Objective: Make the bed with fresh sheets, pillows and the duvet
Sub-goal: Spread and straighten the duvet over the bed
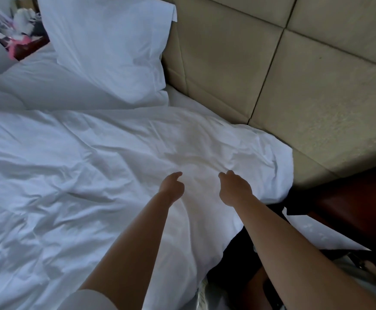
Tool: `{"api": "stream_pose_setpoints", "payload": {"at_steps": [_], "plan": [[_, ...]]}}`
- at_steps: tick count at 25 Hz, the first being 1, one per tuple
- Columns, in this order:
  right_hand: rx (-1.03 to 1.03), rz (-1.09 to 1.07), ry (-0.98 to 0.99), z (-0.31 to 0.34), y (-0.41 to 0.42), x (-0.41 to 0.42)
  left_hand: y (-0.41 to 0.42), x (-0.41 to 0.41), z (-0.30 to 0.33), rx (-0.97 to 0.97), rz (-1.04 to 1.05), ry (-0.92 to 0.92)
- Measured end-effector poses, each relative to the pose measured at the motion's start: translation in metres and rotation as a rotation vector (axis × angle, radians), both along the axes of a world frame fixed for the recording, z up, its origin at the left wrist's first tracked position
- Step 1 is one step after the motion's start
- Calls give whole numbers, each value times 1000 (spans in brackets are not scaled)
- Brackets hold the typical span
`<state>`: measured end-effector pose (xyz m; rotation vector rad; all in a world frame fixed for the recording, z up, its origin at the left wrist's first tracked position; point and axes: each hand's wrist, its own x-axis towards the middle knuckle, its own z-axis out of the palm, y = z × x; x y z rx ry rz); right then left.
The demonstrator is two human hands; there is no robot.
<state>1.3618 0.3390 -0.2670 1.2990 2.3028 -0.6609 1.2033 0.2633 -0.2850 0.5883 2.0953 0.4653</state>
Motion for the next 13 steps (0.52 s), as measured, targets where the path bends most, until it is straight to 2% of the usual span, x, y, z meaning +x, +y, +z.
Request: {"api": "stream_pose_setpoints", "payload": {"at_steps": [4,13], "plan": [[-21,58,-4,1,-5,-32,-17,-28,3,14,36,0],[-19,184,36,18,-5,-166,-39,-162,16,49,166,64]]}}
